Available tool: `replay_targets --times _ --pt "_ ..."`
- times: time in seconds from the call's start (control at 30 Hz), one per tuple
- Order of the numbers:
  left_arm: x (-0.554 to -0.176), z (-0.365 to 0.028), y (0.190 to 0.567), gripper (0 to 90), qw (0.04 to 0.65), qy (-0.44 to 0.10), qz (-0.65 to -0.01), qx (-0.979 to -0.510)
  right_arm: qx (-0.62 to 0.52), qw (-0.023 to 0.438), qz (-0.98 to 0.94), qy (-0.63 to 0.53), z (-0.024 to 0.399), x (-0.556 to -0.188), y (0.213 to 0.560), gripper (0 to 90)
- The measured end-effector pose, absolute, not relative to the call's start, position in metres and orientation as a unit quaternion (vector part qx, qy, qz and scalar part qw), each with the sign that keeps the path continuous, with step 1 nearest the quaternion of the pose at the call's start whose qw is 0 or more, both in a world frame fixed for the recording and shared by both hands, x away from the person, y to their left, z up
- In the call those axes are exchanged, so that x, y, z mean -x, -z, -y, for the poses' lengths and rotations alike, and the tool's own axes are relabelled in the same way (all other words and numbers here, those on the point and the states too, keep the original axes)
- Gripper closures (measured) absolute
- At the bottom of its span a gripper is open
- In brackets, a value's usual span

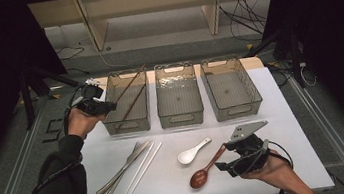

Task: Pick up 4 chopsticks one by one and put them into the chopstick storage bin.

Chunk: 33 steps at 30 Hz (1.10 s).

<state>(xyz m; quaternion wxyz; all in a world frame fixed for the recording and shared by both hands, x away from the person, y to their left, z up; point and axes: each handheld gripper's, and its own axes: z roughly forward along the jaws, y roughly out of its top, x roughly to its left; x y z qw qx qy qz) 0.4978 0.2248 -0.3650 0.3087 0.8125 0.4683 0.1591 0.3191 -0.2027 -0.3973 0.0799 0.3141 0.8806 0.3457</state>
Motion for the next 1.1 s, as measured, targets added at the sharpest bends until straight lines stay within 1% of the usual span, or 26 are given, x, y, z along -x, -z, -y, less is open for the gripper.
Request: replay_targets --times 0.2,0.7,0.83,0.93,1.1 --pt "-0.507 -0.229 0.372 83.3 0.290 -0.163 -0.482 -0.811 -0.314 0.079 -0.881 -0.346 0.203 -0.319 0.397 30.2" --pt "-0.518 -0.227 0.387 82.8 0.276 -0.161 -0.506 -0.801 -0.310 0.078 -0.882 -0.347 0.203 -0.319 0.397 30.4" --pt "-0.519 -0.227 0.393 81.3 0.277 -0.155 -0.508 -0.801 -0.307 0.074 -0.883 -0.346 0.203 -0.319 0.398 30.4" --pt "-0.519 -0.224 0.394 66.2 0.279 -0.146 -0.509 -0.801 -0.308 0.073 -0.884 -0.345 0.203 -0.319 0.398 30.4" --pt "-0.510 -0.214 0.385 47.6 0.293 -0.138 -0.494 -0.807 -0.307 0.072 -0.884 -0.345 0.203 -0.319 0.398 30.5"
